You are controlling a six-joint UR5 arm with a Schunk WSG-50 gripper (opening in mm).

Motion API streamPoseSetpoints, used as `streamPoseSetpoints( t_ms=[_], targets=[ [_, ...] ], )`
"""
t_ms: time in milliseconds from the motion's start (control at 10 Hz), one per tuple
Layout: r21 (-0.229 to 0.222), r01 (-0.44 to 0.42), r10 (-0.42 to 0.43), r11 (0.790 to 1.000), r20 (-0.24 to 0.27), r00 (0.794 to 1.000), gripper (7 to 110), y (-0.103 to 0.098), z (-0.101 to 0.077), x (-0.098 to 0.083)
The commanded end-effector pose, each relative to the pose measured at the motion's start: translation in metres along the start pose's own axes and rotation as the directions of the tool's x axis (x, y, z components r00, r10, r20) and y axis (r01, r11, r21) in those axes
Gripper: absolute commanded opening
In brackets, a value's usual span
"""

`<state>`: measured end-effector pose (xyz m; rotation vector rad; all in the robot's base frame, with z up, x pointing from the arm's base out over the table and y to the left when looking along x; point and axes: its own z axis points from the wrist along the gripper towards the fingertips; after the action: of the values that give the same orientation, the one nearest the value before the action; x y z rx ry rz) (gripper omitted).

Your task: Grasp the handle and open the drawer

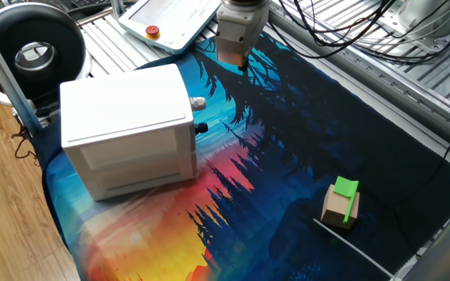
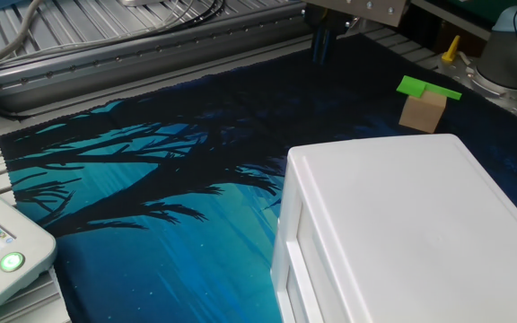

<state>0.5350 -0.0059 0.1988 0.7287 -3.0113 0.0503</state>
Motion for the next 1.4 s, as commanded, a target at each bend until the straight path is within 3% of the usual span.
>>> streamPoseSetpoints(
  t_ms=[0, 900, 1100, 1200, 1300],
  targets=[
    [-0.008, -0.002, 0.002, 1.0, 0.008, 1.0, 7, 0.002, -0.001, -0.002],
    [0.0, 0.01, -0.01, 1.0, 0.01, 1.0, 7, 0.0, -0.001, -0.002],
    [0.032, 0.098, -0.1, 0.995, 0.054, 0.994, 7, -0.006, 0.001, -0.013],
    [0.008, 0.1, -0.101, 0.995, 0.073, 0.992, 7, 0.001, 0.002, -0.016],
    [0.004, 0.108, -0.108, 0.994, 0.075, 0.991, 44, 0.002, 0.002, -0.016]
  ],
)
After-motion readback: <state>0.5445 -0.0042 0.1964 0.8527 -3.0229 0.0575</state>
